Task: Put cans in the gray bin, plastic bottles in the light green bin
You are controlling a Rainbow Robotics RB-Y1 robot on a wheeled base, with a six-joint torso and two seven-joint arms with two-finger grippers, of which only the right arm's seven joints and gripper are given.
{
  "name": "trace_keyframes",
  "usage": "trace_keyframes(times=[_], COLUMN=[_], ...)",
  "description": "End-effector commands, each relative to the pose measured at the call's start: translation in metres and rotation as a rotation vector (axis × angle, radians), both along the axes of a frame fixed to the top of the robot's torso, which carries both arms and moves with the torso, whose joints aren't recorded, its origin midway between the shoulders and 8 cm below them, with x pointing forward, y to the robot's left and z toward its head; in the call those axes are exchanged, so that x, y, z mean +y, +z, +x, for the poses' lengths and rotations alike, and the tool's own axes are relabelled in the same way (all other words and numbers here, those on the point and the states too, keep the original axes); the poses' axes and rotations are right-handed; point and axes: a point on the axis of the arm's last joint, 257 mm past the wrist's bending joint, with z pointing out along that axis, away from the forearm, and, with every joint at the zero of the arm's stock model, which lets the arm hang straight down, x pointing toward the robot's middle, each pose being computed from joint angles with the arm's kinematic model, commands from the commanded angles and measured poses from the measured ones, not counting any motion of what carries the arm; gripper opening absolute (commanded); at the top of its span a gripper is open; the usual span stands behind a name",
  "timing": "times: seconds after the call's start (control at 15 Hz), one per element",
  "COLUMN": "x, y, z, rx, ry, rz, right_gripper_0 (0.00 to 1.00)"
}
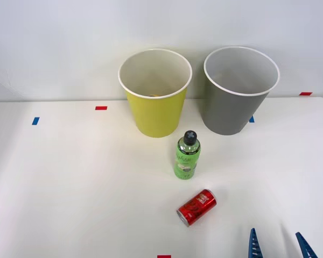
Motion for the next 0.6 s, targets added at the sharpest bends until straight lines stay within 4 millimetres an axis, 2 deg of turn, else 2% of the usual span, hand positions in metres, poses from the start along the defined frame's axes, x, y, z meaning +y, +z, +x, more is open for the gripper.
trace_keyframes(times=[0.07,0.6], x=[0.0,0.0], y=[-0.0001,-0.0001], z=[0.0,0.0], rx=[0.0,0.0], ry=[0.0,0.0], rz=[0.0,0.0], right_gripper_0=[1.0,1.0])
